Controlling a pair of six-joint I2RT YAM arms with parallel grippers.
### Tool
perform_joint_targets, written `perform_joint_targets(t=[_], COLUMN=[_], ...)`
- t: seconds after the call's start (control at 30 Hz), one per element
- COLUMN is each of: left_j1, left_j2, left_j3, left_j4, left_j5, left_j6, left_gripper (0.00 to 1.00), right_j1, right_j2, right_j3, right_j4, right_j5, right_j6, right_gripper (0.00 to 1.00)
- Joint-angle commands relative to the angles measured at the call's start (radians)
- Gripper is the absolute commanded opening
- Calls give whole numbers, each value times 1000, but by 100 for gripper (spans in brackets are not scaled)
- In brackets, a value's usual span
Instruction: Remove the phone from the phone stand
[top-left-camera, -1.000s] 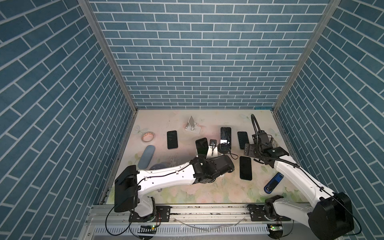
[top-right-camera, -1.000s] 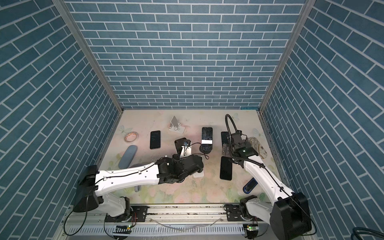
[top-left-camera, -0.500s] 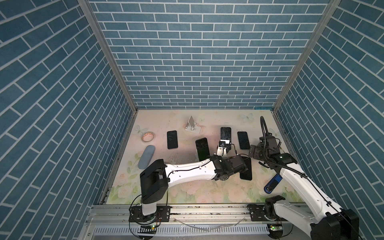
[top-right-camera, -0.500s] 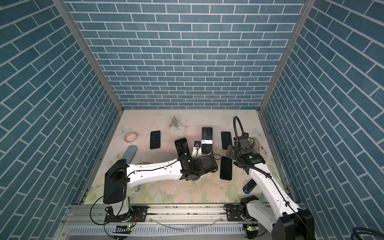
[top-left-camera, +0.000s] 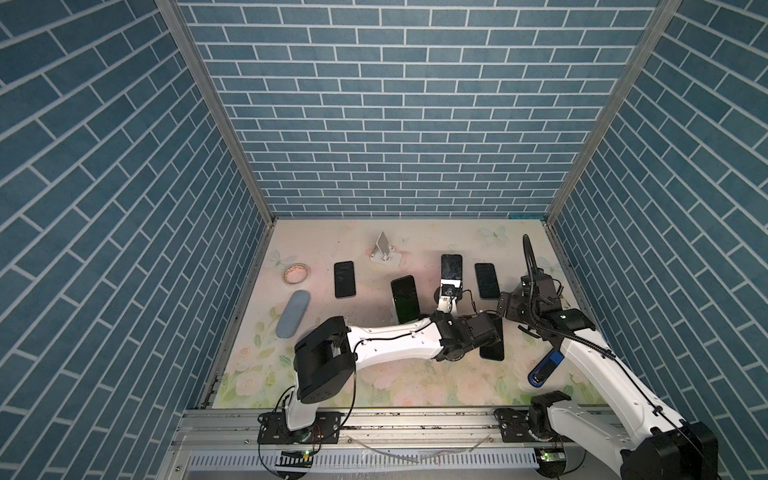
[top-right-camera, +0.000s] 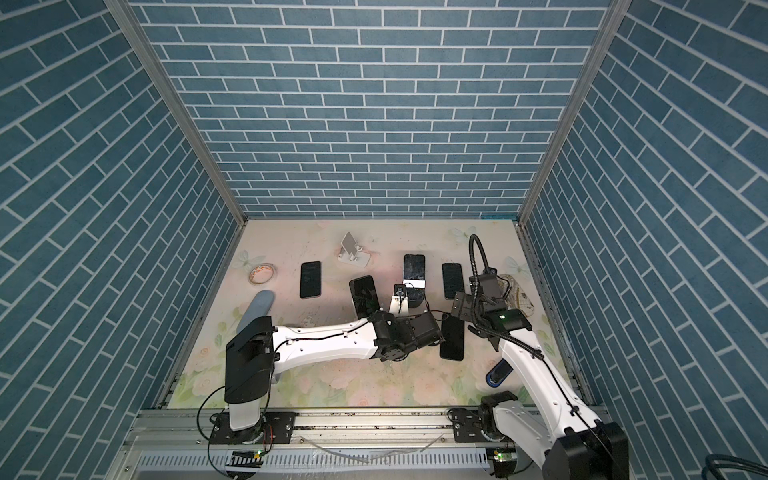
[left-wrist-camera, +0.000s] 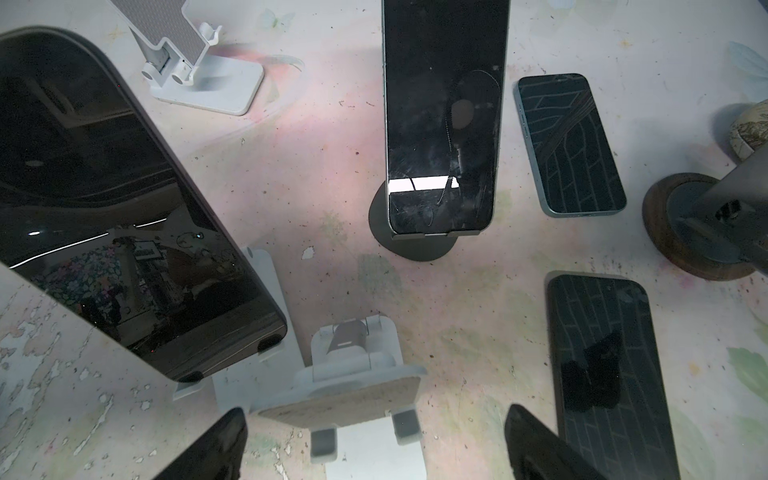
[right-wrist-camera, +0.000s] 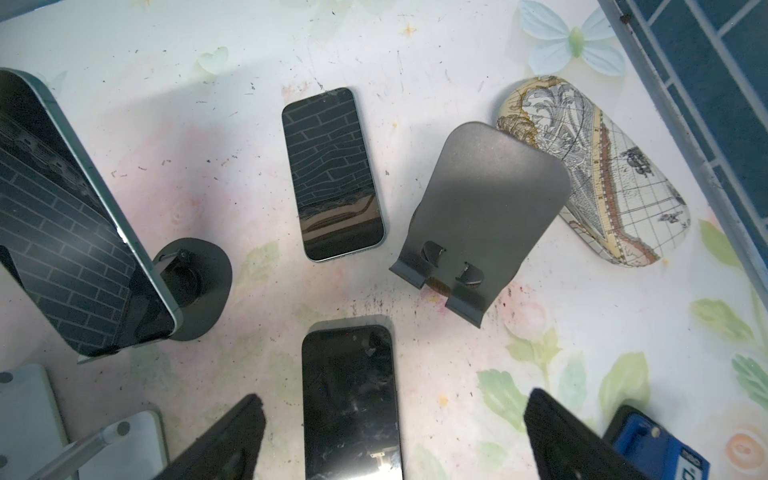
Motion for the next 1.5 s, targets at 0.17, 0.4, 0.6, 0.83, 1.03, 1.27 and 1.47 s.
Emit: perform_joint_targets(t=[0.17, 0.4, 0.6, 0.83, 1.03, 1.27, 1.47], left_j1=[33, 40, 40, 40, 40, 16, -18], left_j2=[34, 38, 34, -2, -51, -112, -154], left_j3=[9, -8, -29, -82, -135, -177, -169], left_j4=[33, 50, 57, 95, 162, 247, 240], left_j5=[0, 9, 10, 4, 1, -5, -26], left_j6=[-9, -18, -24, -25, 15, 129, 216], left_gripper=[94, 89, 80, 63, 57, 56, 56], right_j1=[-9, -13, -13, -15, -16, -16, -16], right_j2=[-11, 5, 9, 11, 23, 47, 61], right_j3=[-21, -21, -24, -20, -15, -8, -1], right_j4=[15, 18, 22, 18, 18, 16, 13], right_j5=[-24, -32, -37, -31, -30, -22, -18], right_j6=[-25, -25, -25, -26, -27, -28, -31], right_gripper=[98, 99, 98, 98, 98, 99, 98])
